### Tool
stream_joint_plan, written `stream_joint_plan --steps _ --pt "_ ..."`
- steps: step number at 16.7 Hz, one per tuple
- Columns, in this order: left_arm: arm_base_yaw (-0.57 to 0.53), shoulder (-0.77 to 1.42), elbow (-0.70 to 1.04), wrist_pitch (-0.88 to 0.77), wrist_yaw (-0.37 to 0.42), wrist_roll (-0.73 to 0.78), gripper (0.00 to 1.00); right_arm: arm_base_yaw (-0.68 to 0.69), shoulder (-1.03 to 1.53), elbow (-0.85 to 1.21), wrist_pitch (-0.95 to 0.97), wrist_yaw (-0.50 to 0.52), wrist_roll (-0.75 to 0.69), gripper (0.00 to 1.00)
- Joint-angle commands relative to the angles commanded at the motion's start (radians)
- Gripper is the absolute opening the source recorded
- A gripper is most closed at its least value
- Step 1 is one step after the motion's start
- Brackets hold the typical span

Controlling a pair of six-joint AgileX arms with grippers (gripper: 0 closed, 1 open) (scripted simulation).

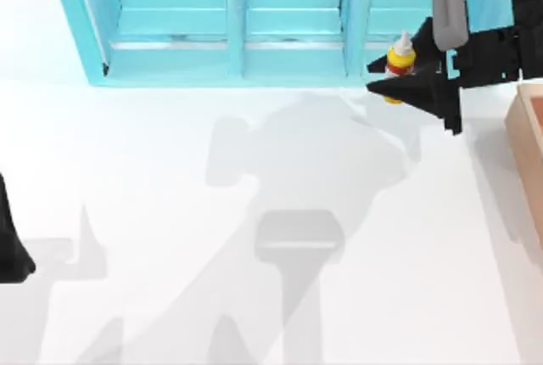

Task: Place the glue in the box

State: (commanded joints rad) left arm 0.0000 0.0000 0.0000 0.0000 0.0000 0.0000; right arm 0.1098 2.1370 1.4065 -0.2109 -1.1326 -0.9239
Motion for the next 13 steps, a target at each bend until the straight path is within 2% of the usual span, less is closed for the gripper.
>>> stream_joint_plan --steps 13 --pt "0.000 0.000 0.000 0.000 0.000 0.000 1.00 -0.859 -0.231 -0.282 -0.764 -0.085 -0.874 0.00"
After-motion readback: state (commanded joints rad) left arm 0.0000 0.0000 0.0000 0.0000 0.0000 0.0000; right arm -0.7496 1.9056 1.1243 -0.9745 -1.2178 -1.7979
